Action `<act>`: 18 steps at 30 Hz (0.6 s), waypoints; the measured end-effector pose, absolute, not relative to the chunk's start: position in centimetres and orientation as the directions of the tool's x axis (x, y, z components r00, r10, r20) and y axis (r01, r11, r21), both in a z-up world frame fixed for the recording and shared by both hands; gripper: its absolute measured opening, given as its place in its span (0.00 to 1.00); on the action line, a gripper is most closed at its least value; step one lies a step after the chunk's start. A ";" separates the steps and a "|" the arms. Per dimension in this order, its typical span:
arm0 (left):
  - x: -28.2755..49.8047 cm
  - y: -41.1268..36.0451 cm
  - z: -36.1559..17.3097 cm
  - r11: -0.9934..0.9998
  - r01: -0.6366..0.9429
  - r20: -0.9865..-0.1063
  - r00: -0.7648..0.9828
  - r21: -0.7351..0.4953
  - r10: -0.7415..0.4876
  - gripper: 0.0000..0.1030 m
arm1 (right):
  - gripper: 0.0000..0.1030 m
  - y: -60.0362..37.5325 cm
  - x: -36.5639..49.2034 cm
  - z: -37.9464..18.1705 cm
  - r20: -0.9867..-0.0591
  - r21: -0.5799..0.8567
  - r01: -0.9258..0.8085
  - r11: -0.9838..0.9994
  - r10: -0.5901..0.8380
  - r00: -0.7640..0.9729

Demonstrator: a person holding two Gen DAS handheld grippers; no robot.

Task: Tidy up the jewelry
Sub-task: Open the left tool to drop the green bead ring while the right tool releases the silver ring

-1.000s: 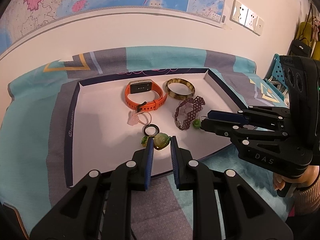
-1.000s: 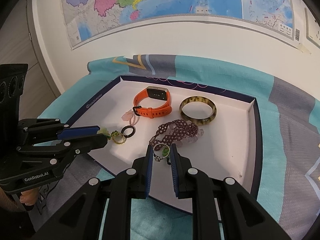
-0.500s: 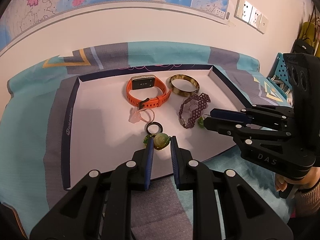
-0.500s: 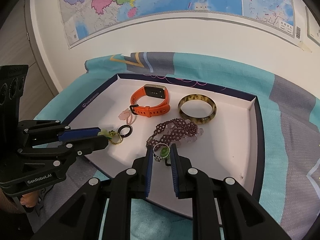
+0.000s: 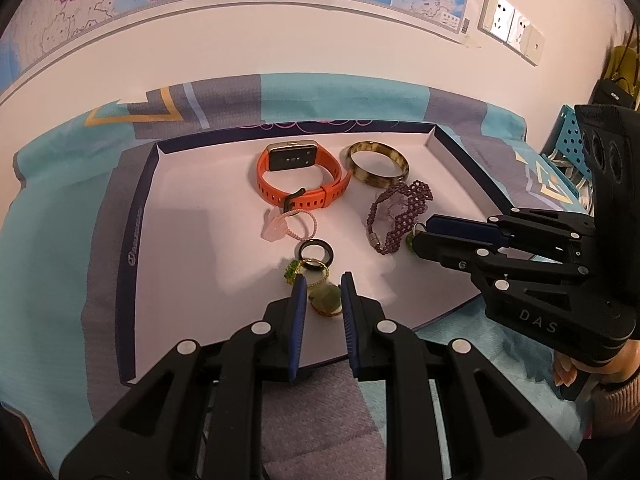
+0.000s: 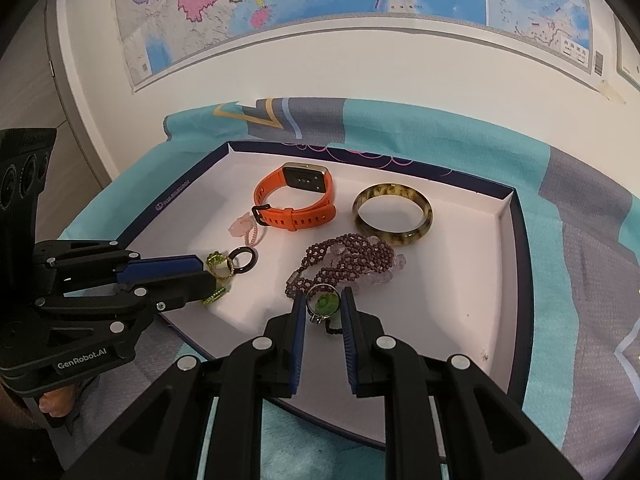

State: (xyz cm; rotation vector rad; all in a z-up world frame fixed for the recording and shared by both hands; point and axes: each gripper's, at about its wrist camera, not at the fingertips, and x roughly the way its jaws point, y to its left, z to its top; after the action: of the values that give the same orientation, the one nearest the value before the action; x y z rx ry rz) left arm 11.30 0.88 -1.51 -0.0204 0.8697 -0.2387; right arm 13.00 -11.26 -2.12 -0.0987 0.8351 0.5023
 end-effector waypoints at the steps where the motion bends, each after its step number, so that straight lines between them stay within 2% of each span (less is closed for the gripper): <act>1: 11.3 0.9 -1.6 0.973 0.198 -0.755 0.619 -0.115 -0.215 0.17 | 0.16 -11.3 13.0 -2.2 -0.731 0.110 -0.463 0.880 0.387 0.562; 7: 11.4 0.9 -1.7 0.974 0.196 -0.755 0.620 -0.114 -0.214 0.17 | 0.16 -11.4 13.1 -2.1 -0.730 0.112 -0.459 0.881 0.387 0.564; 10: 11.3 0.9 -1.6 0.974 0.194 -0.752 0.624 -0.117 -0.214 0.22 | 0.17 -11.5 12.9 -2.0 -0.726 0.114 -0.460 0.881 0.390 0.567; 13: 10.8 1.0 -1.1 0.975 0.193 -0.742 0.636 -0.114 -0.213 0.30 | 0.22 -11.6 12.6 -1.8 -0.720 0.119 -0.459 0.880 0.395 0.570; 16: 10.3 1.0 -0.7 0.977 0.189 -0.730 0.654 -0.096 -0.198 0.37 | 0.33 -11.9 12.2 -1.4 -0.708 0.126 -0.458 0.880 0.403 0.579; 18: 9.9 1.1 -0.4 0.978 0.186 -0.724 0.663 -0.090 -0.192 0.46 | 0.41 -12.1 11.8 -1.2 -0.702 0.128 -0.457 0.880 0.406 0.586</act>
State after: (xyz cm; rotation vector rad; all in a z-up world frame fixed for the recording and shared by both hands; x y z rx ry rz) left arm 9.92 1.09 -0.39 -0.0084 0.8189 -0.2139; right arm 11.78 -12.14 -1.22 -0.0681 0.8001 0.5033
